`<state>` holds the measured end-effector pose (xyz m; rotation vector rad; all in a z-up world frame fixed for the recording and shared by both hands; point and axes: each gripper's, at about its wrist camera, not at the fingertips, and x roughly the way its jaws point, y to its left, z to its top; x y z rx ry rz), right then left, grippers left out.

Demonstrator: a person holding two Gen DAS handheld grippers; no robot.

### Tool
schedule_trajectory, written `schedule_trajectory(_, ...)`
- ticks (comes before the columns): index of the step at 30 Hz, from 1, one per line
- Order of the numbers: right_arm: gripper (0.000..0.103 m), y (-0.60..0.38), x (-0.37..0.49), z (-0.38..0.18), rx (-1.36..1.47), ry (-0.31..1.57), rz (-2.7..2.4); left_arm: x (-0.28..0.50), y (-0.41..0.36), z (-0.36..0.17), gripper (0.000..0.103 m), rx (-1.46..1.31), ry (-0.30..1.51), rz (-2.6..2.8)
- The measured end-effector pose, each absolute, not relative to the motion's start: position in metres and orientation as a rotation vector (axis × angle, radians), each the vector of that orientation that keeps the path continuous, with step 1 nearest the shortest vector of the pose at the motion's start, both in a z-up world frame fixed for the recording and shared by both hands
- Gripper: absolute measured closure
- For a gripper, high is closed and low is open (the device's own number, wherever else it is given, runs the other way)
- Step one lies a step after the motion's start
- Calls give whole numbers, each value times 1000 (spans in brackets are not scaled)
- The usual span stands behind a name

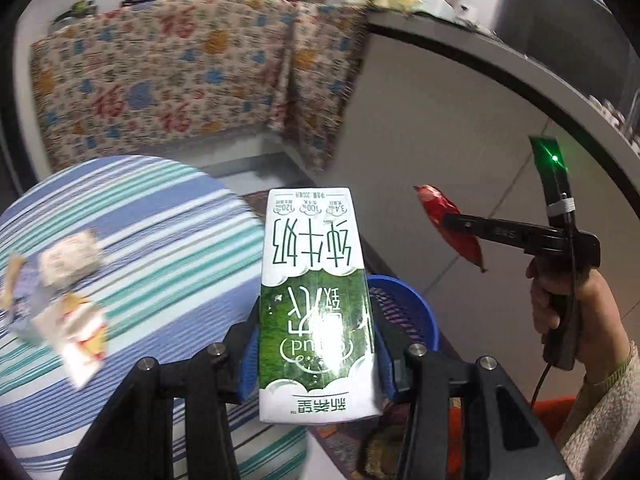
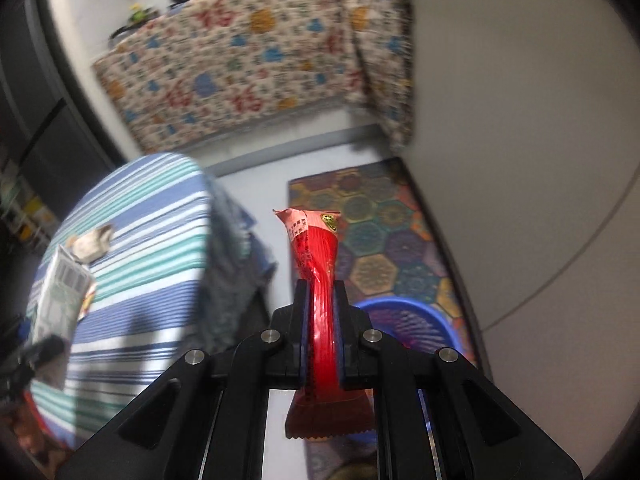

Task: Collect trash
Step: 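Carry the milk carton and red wrapper over the blue wastebasket with both tools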

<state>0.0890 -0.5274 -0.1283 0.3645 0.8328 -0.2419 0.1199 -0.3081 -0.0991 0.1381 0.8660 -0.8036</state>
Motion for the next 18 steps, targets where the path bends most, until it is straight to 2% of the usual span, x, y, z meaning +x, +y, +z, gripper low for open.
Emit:
schedule_trajectory(7,94,-566,77,-172,432,878,-273,116,-404,-156,56,177,927,-873)
schedule_trajectory(18,94,-602,67,-202,491,918,-304,125,-463,-212,56,214,984,-883)
